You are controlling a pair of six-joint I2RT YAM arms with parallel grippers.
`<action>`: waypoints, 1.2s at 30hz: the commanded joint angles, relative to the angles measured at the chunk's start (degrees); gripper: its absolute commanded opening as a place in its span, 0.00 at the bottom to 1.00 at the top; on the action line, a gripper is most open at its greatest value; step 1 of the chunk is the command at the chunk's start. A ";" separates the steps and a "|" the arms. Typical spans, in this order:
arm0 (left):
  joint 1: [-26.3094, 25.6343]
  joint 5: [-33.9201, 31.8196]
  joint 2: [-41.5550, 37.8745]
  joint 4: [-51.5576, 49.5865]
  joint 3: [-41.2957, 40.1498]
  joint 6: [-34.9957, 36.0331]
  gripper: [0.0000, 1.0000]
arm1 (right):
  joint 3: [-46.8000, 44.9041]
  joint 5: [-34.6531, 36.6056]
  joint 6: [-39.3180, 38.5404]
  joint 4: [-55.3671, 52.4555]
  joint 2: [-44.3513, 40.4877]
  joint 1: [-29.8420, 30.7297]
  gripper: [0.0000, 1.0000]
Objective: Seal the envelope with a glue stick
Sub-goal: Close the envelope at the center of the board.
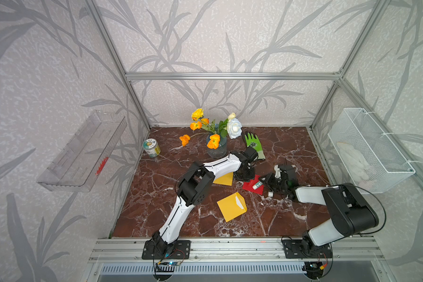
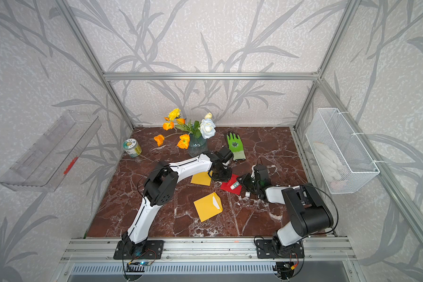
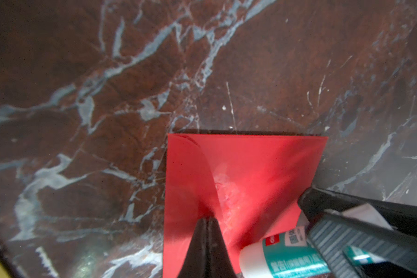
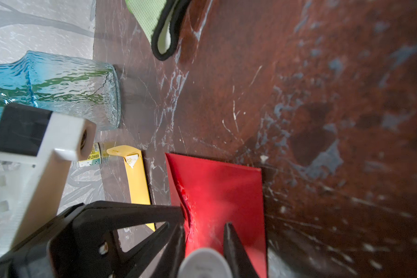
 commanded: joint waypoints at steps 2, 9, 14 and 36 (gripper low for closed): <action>0.03 1.68 -0.83 0.94 -0.59 -0.46 0.02 | -0.94 0.10 -0.49 -0.75 0.81 -0.31 0.00; 0.06 -1.35 1.61 -0.65 -2.49 1.73 0.02 | -1.04 0.26 -0.62 -1.69 -0.23 -0.31 0.00; 1.01 -3.27 -0.04 0.16 -7.18 3.23 0.02 | -1.28 0.65 -0.95 -2.68 -1.50 -0.47 0.00; 6.59 5.33 -3.23 3.35 -10.31 8.52 0.12 | 1.31 0.83 -1.40 -8.58 -9.60 -0.48 0.00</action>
